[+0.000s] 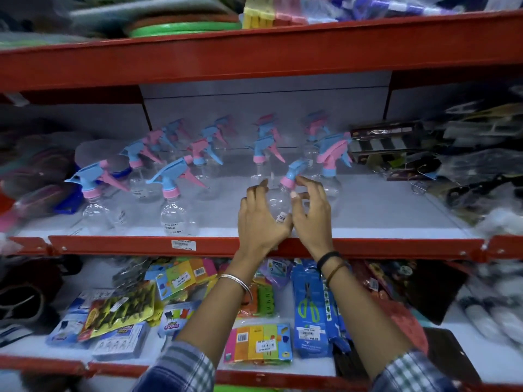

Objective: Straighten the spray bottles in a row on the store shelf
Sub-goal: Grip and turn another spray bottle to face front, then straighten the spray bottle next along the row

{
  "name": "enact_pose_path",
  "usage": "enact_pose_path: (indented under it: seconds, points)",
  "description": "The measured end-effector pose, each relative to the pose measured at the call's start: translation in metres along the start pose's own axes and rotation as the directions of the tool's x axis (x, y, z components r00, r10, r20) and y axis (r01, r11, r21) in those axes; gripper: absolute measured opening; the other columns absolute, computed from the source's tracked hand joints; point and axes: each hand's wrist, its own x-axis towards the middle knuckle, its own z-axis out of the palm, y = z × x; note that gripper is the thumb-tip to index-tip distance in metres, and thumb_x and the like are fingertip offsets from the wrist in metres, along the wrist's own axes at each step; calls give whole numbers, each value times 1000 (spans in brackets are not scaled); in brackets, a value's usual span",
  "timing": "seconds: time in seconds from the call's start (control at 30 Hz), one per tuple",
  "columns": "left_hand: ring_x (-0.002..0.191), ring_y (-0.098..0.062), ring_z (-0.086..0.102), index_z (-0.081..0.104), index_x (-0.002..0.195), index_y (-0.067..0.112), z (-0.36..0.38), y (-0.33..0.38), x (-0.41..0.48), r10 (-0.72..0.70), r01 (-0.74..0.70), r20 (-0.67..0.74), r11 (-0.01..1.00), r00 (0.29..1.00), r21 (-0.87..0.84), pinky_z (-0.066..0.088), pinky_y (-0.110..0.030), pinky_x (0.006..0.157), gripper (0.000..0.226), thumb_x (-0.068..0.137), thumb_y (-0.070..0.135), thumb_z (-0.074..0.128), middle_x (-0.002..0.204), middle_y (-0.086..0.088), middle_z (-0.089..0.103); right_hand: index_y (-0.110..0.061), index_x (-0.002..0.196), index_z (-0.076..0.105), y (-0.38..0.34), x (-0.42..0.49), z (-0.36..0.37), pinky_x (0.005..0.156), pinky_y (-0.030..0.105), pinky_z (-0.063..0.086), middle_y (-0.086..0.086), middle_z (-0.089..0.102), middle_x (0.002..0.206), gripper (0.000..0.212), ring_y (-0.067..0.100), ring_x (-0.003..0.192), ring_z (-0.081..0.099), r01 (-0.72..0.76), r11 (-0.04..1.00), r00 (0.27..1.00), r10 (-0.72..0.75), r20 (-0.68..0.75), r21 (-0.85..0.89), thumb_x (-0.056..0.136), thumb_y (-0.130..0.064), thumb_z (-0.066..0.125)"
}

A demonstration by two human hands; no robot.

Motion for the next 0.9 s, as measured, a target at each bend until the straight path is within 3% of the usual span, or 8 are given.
enact_pose_path:
  seconds: [0.13,0.27,0.37,0.47,0.9]
  points:
    - [110,-26,51,44,126,14,-6,-13,3,-9,14,52,996,999,-89,47,-38,91,64,72,42,65,122,-6,45,-17,118,51,1,1,11,78,23,46,-5,52,114,31,13,92,57,-33,999,999,32,25,29,88,-20,56]
    - [103,-15,50,45,125,18,-16,-23,4,-46,65,93,974,995,-218,45,-29,85,63,68,37,66,120,0,44,-12,119,52,6,4,21,83,30,49,6,59,119,38,17,100,58,-196,980,970,196,146,-12,90,-36,54]
    - [106,-12,49,45,124,18,-22,-35,3,-46,84,127,945,991,-317,41,-22,86,60,70,23,71,118,4,42,-11,114,58,8,4,26,77,23,45,10,66,111,35,18,96,61,-256,966,932,253,261,-22,94,-38,46]
    - [110,-11,50,46,122,18,-30,-46,-1,-62,120,158,914,985,-388,43,-24,94,58,71,14,72,119,1,44,-11,112,60,4,0,32,72,21,45,11,67,109,37,18,89,63,-270,962,908,265,324,-29,94,-40,44]
    - [113,-15,51,46,130,14,-50,-56,-6,-56,158,260,908,964,-389,41,-22,90,63,69,21,60,125,2,49,-13,101,61,-11,-13,42,76,27,45,1,63,96,42,15,86,58,-289,951,920,309,241,-114,88,-51,50]
